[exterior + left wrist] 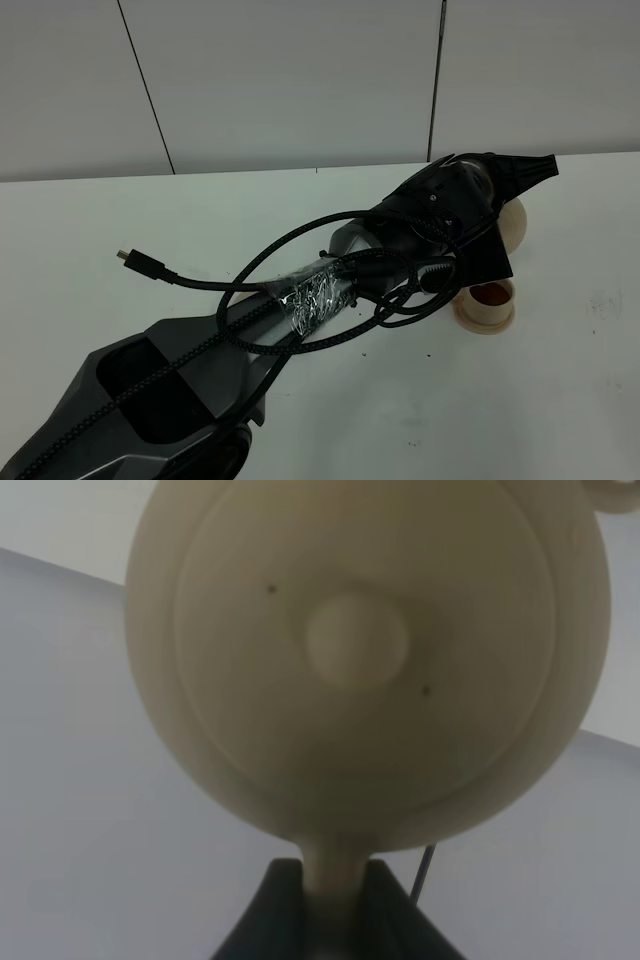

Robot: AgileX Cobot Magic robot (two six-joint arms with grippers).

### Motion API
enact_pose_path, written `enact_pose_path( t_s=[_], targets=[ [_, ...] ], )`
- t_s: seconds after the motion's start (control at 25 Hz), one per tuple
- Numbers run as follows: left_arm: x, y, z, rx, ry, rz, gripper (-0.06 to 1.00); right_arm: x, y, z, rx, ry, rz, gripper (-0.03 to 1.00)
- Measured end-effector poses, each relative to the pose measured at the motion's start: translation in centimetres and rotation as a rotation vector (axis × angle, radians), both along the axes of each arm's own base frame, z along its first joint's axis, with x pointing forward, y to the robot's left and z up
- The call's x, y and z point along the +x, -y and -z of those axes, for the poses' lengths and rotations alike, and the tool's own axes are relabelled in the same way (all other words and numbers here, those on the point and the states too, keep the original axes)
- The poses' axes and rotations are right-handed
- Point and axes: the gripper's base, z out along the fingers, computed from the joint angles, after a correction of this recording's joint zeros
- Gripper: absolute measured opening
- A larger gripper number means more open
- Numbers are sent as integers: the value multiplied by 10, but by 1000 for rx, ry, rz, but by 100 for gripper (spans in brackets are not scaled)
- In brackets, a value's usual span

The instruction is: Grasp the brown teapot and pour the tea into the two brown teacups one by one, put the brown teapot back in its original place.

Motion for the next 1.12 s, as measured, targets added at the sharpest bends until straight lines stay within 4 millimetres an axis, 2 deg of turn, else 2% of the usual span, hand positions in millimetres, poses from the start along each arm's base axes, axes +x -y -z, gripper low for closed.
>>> enact_pose_path(
  t_s=[1.12],
  targets=[
    [0, 0, 1, 18, 0, 18, 17, 0, 0, 0, 0, 0, 0, 24]
  ],
)
